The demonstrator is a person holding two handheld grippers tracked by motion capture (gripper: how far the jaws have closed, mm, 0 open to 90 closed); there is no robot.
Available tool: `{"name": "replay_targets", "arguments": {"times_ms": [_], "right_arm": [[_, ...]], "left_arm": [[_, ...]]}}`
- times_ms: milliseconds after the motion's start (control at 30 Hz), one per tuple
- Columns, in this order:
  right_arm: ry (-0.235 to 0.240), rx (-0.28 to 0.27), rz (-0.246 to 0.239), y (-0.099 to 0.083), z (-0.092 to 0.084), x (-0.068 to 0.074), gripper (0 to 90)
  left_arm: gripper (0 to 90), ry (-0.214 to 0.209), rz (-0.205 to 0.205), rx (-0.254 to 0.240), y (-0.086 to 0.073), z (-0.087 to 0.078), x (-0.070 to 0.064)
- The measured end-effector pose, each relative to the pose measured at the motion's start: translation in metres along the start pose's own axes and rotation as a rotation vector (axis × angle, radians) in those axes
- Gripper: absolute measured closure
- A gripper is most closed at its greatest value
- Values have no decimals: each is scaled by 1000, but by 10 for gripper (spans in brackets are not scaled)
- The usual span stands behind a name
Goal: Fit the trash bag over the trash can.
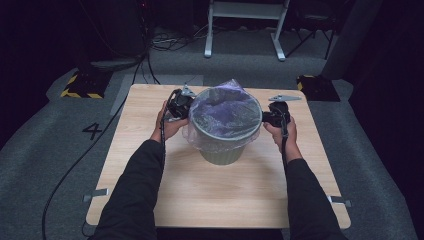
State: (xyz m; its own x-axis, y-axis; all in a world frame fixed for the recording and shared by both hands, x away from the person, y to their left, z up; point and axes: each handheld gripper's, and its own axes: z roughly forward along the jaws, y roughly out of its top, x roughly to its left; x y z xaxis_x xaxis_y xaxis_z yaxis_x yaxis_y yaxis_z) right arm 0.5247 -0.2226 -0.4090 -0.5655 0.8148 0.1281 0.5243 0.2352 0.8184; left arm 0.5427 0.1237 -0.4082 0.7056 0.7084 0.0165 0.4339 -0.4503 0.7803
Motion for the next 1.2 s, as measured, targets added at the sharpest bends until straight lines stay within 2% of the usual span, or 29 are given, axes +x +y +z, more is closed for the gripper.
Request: {"name": "replay_targets", "arguments": {"times_ms": [200,300,367,533,633,667,700,733,800,867,900,1000,1033,1067,1100,1133,1200], "right_arm": [[8,-4,8,-8,-3,-2,900],[2,8,9,-14,-4,-5,900],[1,22,27,-22,-3,-9,900],[11,8,41,-36,-9,-15,897],[15,-10,41,-44,-17,-20,882],[16,-18,35,-46,-20,-21,861],[18,-26,22,-47,-23,-22,793],[15,-34,-7,-48,-26,-22,750],[-19,-35,-75,-51,-34,-20,711],[-41,-36,-92,-50,-41,-21,600],[-42,-40,-96,-50,-44,-21,588],[-40,-75,-131,-47,-61,-19,490],[-36,-82,-149,-46,-66,-18,467],[-35,-86,-162,-46,-69,-16,432],[-31,-85,-194,-45,-75,-13,414],[-32,-89,-229,-45,-80,-9,402],[-39,-92,-274,-46,-85,-3,352]], "left_arm": [[878,-25,-7,6,-15,-2,2],[878,-34,-6,16,-24,-4,2],[877,-33,-10,17,-30,-5,2],[859,-41,-12,-13,-42,-15,3],[813,-33,-15,-35,-49,-24,3],[781,-24,-29,-48,-51,-27,2],[714,-11,-28,-53,-53,-30,2],[690,-3,-18,-68,-54,-34,1],[595,21,-10,-93,-57,-43,-3],[516,35,2,-106,-59,-51,-6],[493,46,17,-121,-62,-59,-9],[350,56,38,-143,-67,-71,-16],[330,55,46,-147,-68,-75,-18],[299,36,59,-153,-70,-80,-21],[268,12,66,-160,-72,-84,-25],[246,6,71,-163,-72,-86,-27],[207,-21,95,-168,-74,-91,-34]]}}
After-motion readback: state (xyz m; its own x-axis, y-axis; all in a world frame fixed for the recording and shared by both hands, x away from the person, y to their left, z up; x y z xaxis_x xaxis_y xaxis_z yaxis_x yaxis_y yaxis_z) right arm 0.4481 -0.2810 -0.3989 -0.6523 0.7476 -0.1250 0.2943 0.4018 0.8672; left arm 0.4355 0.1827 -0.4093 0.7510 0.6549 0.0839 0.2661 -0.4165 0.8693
